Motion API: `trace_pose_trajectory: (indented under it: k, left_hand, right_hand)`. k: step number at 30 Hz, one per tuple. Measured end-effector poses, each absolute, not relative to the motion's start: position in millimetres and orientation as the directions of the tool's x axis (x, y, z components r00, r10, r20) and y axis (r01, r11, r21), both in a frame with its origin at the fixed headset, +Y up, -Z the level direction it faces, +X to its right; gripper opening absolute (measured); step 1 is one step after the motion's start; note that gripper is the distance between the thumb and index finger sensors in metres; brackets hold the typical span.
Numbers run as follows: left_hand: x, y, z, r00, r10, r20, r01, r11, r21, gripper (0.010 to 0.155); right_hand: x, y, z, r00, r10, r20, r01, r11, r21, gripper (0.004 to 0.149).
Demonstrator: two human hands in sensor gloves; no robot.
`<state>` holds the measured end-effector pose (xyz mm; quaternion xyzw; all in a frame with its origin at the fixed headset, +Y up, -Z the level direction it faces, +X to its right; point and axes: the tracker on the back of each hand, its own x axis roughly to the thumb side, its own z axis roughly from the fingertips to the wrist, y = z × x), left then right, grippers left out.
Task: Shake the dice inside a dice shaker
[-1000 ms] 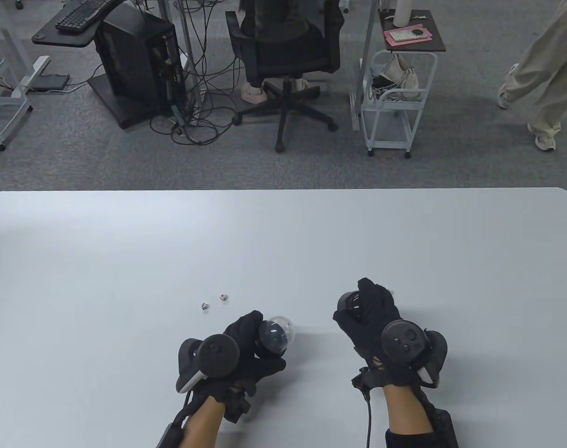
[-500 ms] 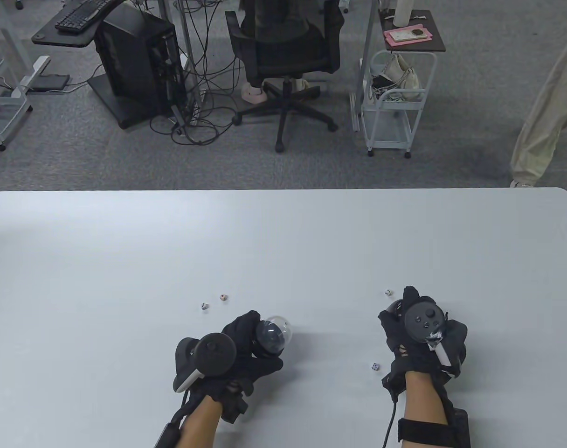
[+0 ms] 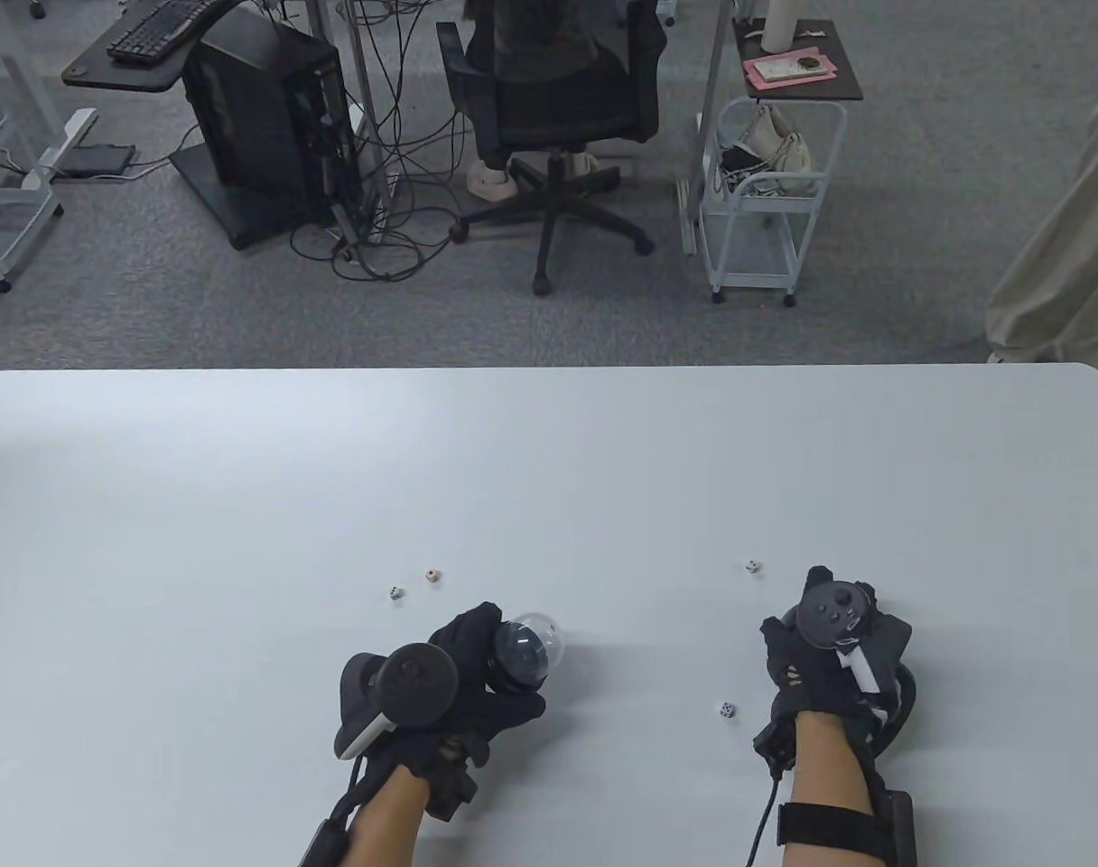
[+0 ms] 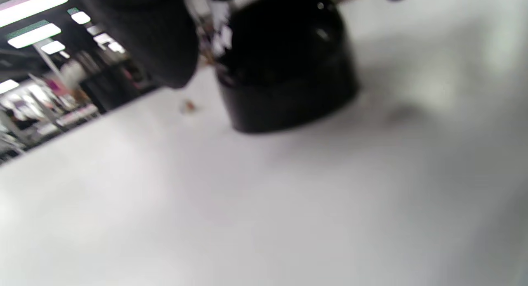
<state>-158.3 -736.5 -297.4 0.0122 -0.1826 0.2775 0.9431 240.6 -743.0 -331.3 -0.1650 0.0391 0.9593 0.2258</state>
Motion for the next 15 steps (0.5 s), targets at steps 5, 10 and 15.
trace_pose_trajectory:
  k: [5, 10, 15]
  left_hand:
    - [-159, -737, -298, 0.786, 0.513, 0.343, -0.52, 0.85, -0.08, 0.105]
    - [-157, -737, -298, 0.79, 0.509, 0.342, -0.513, 0.854, -0.088, 0.105]
    - [-152, -739, -298, 0.789, 0.5, 0.357, -0.497, 0.861, -0.108, 0.105]
  right_hand:
    - [204, -718, -321, -0.895, 0.446, -0.015, -0.438, -0.885, -0.16, 0.074]
    - [164, -712, -314, -0.782, 0.539, 0.311, -0.598, -0.791, -0.133, 0.071]
    - [128, -712, -308, -0.689, 0.549, 0.474, -0.633, -0.774, -0.024, 0.071]
